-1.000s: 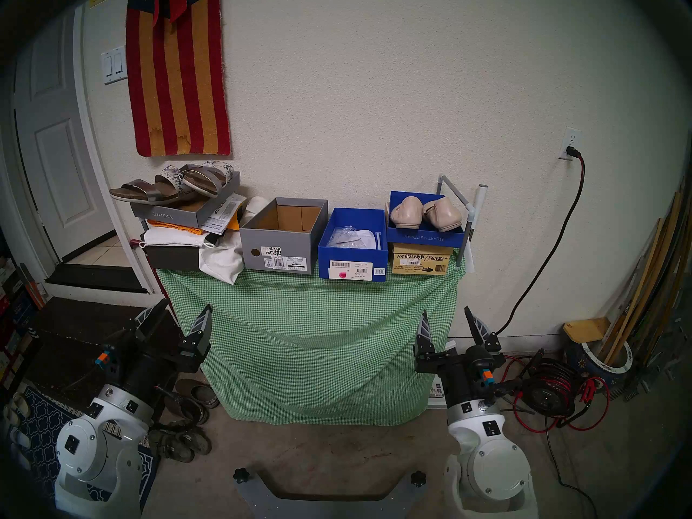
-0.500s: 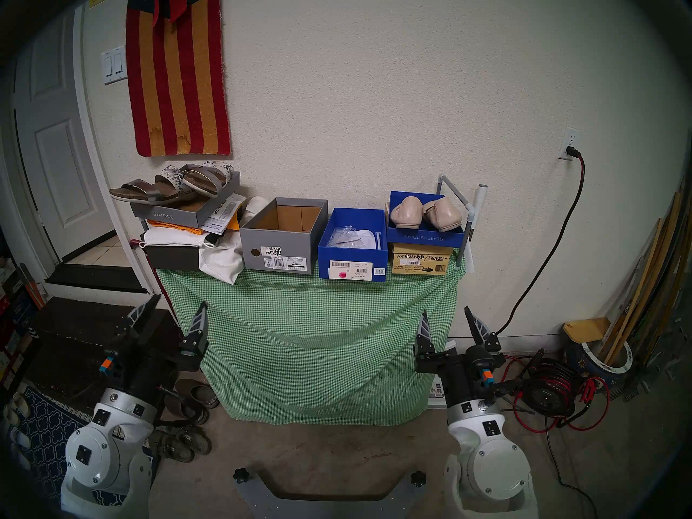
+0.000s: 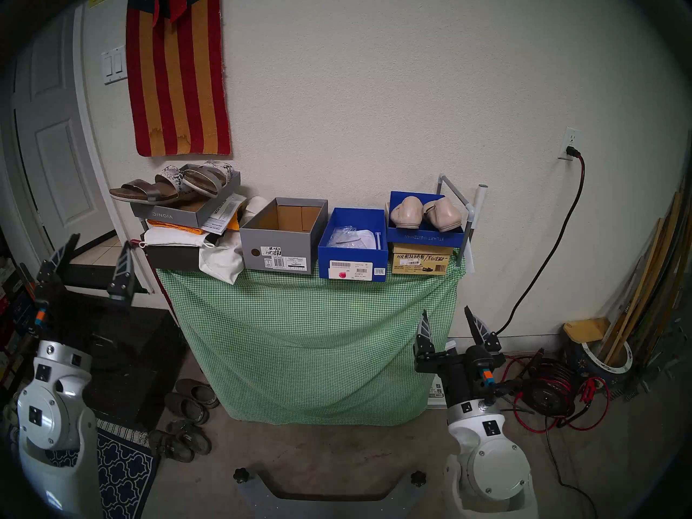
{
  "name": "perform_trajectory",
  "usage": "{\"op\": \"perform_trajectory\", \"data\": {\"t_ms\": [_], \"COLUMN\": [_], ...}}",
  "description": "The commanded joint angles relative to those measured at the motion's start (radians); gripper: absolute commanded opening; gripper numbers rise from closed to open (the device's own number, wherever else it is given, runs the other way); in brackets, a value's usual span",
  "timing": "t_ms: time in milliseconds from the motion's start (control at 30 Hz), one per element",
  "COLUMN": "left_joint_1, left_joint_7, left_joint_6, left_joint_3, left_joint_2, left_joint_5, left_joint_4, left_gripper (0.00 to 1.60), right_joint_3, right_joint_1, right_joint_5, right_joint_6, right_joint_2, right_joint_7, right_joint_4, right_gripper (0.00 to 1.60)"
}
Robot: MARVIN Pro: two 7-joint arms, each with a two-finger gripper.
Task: Put shoes into shoe box
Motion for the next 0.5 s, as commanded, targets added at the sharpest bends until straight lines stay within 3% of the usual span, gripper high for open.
{"op": "perform_trajectory", "data": {"t_ms": [0,200,467], "left_joint_1": [-0.095,-0.154,-0.218], "left_joint_7": [-0.005,-0.065,-0.186], "left_joint_6": [0.025,0.034,0.015], "left_joint_3": [-0.141,-0.259,-0.328], "left_joint_2": [0.11,0.189,0.269], "left_joint_5": [0.038,0.08,0.172], "left_joint_4": [0.084,0.169,0.269], "left_gripper": [1.6,1.6,1.6], "right_joint_3": [0.0,0.0,0.0], "right_joint_1": [0.0,0.0,0.0], "right_joint_5": [0.0,0.0,0.0], "right_joint_6": [0.0,0.0,0.0], "right_joint_2": [0.0,0.0,0.0], "right_joint_7": [0.0,0.0,0.0], "right_joint_4": [-0.001,-0.001,-0.001], "right_gripper": [1.6,1.6,1.6]}}
